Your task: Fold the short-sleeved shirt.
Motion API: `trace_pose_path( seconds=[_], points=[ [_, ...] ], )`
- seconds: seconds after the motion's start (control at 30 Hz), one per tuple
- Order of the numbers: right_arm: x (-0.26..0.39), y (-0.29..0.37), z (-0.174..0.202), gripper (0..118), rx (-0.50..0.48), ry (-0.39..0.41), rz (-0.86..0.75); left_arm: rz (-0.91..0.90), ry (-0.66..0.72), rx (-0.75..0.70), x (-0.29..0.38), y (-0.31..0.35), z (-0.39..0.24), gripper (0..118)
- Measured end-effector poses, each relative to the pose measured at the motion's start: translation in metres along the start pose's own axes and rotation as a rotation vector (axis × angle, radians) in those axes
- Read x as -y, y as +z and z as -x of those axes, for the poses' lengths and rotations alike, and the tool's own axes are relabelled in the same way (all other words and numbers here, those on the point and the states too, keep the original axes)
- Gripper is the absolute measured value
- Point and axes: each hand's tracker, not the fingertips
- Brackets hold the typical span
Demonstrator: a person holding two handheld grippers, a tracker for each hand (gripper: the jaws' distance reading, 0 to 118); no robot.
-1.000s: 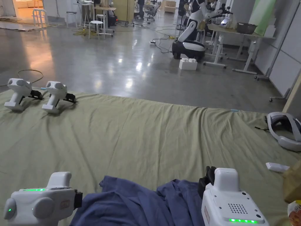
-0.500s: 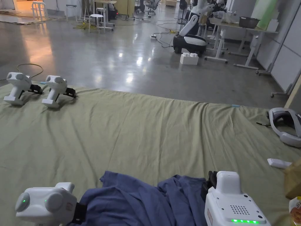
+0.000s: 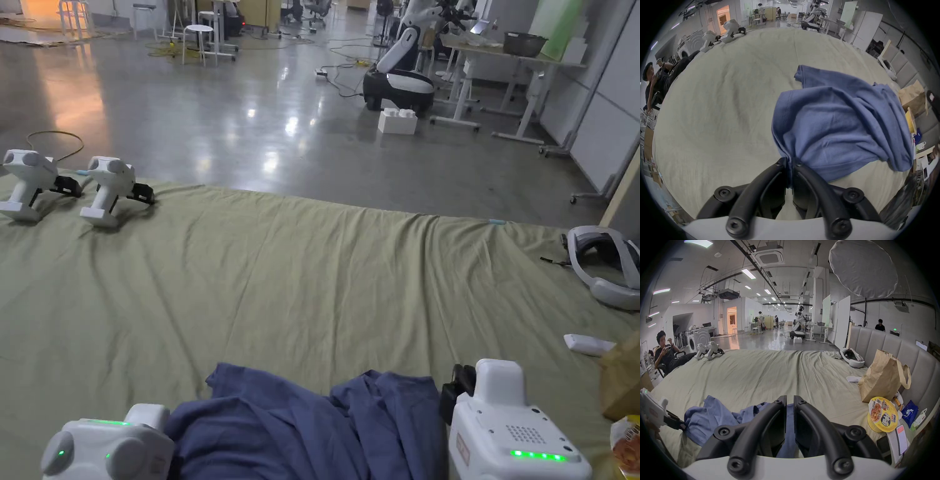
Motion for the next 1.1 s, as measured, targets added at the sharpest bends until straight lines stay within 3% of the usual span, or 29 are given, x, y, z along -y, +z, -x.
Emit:
trace_pose_path(
  seconds=[0.1, 0.17, 0.2, 0.37, 0.47, 0.57, 0.7, 0.73, 0.77, 0.9, 1.0, 1.1],
  points=[
    [-0.011, -0.033, -0.016, 17, -0.031, 0.007, 0.161, -0.05, 0.001, 0.047, 0.002, 0.01, 0.01, 9],
    [-0.017, -0.059, -0.024, 41, -0.038, 0.0, 0.272, -0.092, 0.048, 0.086, 0.003, 0.016, 0.017, 8],
    [-0.017, -0.072, -0.027, 60, -0.044, -0.007, 0.3, -0.118, 0.058, 0.095, 0.005, 0.02, 0.02, 8],
    [-0.007, -0.139, -0.025, 67, -0.098, 0.009, 0.49, -0.237, 0.025, 0.095, 0.014, 0.032, 0.035, 8],
    [0.007, -0.176, -0.016, 71, -0.134, 0.036, 0.591, -0.22, 0.018, 0.081, 0.017, 0.033, 0.029, 8],
    [0.026, -0.208, -0.008, 71, -0.104, 0.057, 0.694, -0.218, 0.043, 0.086, 0.018, 0.026, 0.031, 8],
    [0.043, -0.22, -0.012, 62, -0.098, -0.023, 0.706, -0.202, 0.065, 0.08, 0.02, 0.02, 0.031, 8],
    [0.041, -0.216, -0.012, 47, -0.092, -0.038, 0.671, -0.197, 0.065, 0.077, 0.018, 0.021, 0.029, 8],
    [0.041, -0.213, -0.013, 8, -0.077, -0.022, 0.664, -0.195, 0.064, 0.074, 0.018, 0.019, 0.029, 8],
    [0.033, -0.19, -0.021, 5, -0.13, -0.013, 0.596, -0.199, 0.054, 0.064, 0.015, 0.016, 0.028, 8],
    [0.017, -0.163, -0.026, 5, -0.085, 0.06, 0.469, -0.217, 0.05, 0.066, 0.01, 0.023, 0.024, 8],
    [-0.002, -0.136, -0.039, 5, -0.076, 0.017, 0.399, -0.248, 0.053, 0.074, 0.005, 0.033, 0.023, 8]
  ],
)
